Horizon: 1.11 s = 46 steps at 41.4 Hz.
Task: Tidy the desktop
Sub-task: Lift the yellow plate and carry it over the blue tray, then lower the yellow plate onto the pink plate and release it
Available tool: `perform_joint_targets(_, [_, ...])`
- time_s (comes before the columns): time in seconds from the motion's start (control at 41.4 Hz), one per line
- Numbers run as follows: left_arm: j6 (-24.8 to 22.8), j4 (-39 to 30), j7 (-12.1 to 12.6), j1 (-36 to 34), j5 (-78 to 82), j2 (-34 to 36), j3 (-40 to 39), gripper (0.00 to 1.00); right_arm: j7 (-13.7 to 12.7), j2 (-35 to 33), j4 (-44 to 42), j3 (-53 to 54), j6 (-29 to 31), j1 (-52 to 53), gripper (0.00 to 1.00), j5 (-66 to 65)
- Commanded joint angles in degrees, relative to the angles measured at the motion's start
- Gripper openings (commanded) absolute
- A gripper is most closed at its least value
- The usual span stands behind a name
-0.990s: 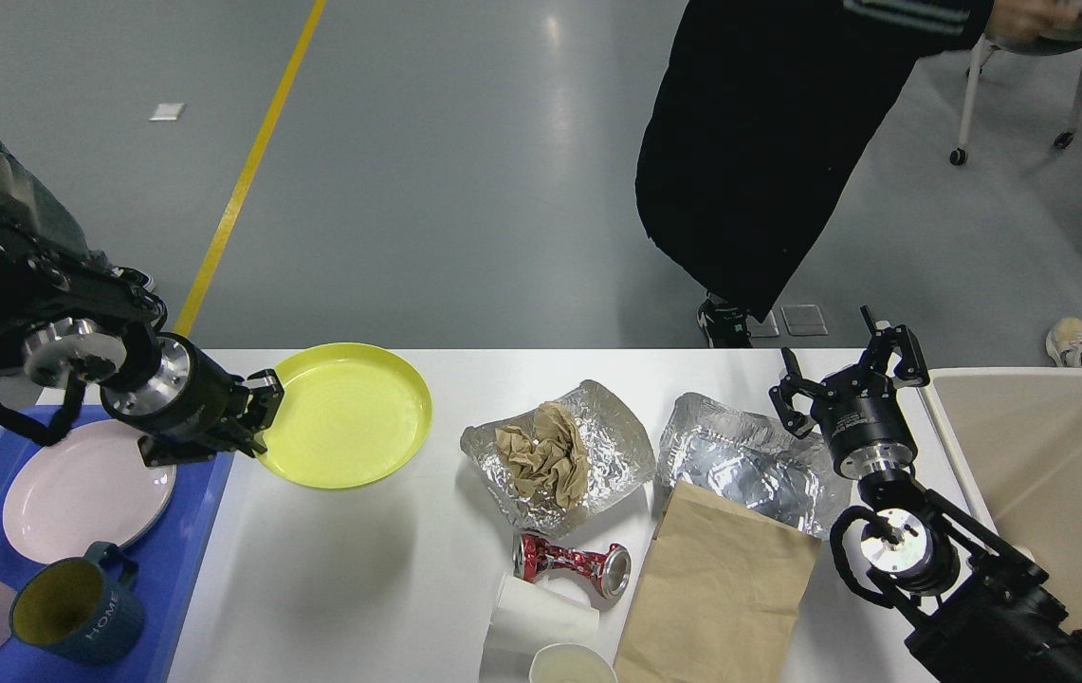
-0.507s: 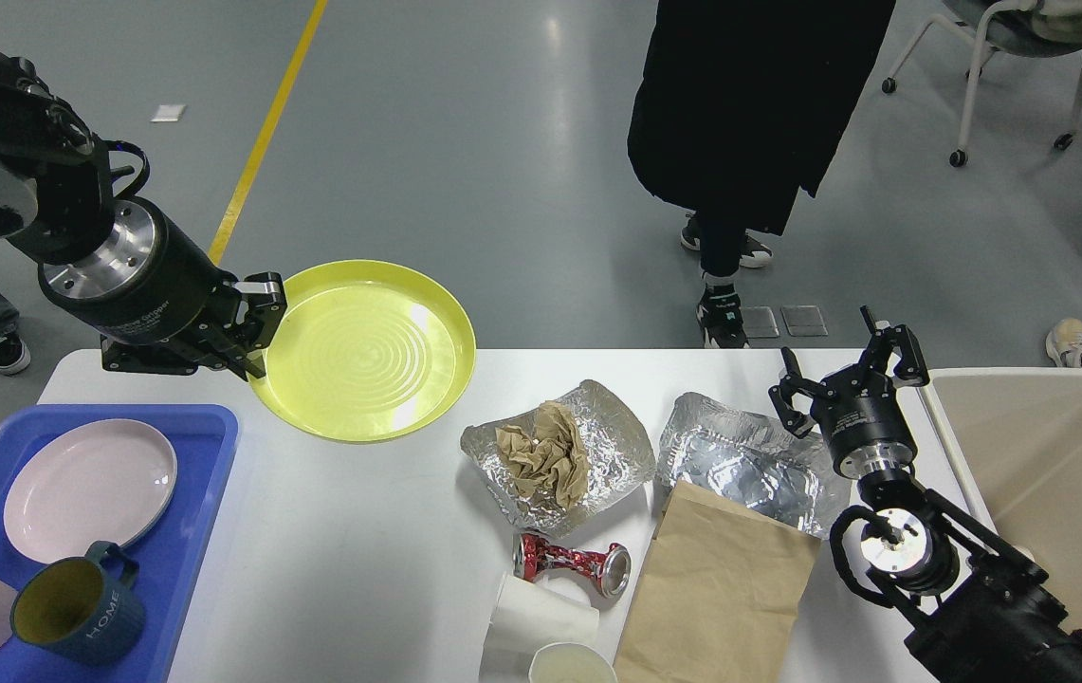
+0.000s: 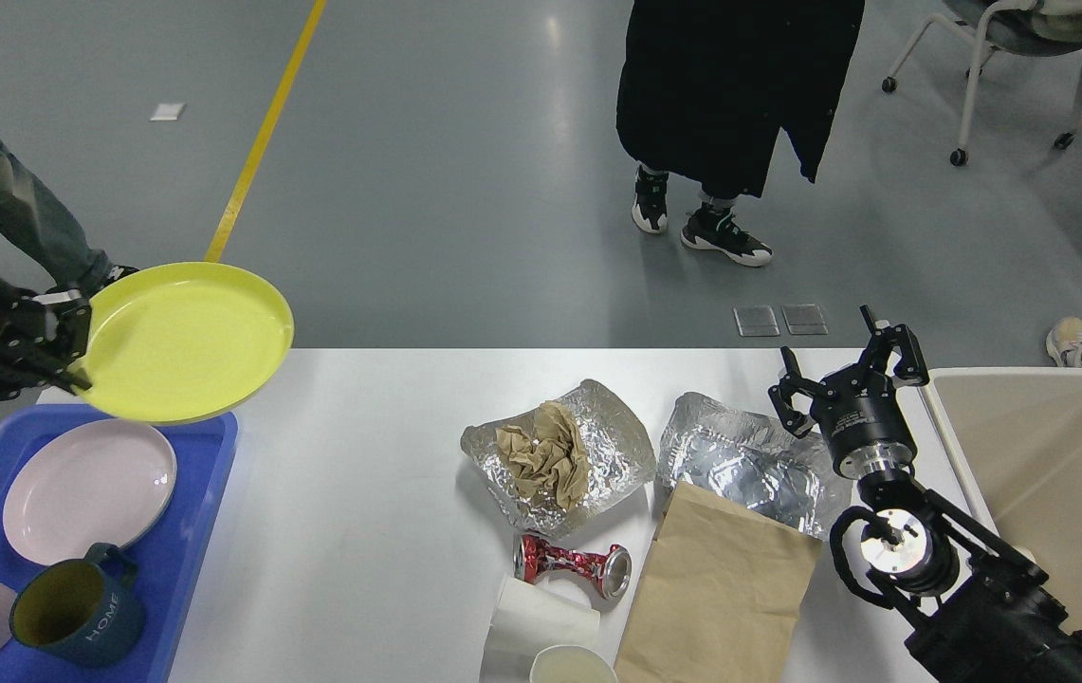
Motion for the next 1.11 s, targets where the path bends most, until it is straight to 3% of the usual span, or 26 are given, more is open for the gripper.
perform_joint_targets(0.0, [0.0, 7.9, 0.0, 7.8, 1.9, 7.7, -1.0, 0.0, 0.0, 0.0, 0.0, 0.0, 0.0, 0.0, 1.0, 0.0])
perform_joint_targets(0.121, [-0.1, 14.5, 0.0, 14.2, 3.9, 11.4, -3.7, 0.0, 0.0, 0.0, 0.0, 0.0, 0.0, 0.0, 1.0, 0.0])
perform_joint_targets(0.314, [-0.1, 29.9, 0.3, 35.6, 4.2, 13.2, -15.7, 0.0, 0.0, 0.0, 0.0, 0.0, 0.0, 0.0, 1.0, 0.0])
perform_joint_targets(0.483, [0.6, 36.9, 0.9, 48.0, 4.3, 13.1, -23.9, 0.0, 0.0, 0.0, 0.0, 0.0, 0.0, 0.0, 1.0, 0.0])
perform_joint_targets(0.749, [2.7, 43.2, 1.1, 55.0, 4.7, 10.6, -27.0, 0.0, 0.0, 0.0, 0.0, 0.0, 0.0, 0.0, 1.0, 0.0])
perform_joint_targets(1.087, [8.4, 43.9, 1.4, 58.6, 5.5, 6.4, -28.7, 0.0, 0.0, 0.0, 0.0, 0.0, 0.0, 0.0, 1.0, 0.0])
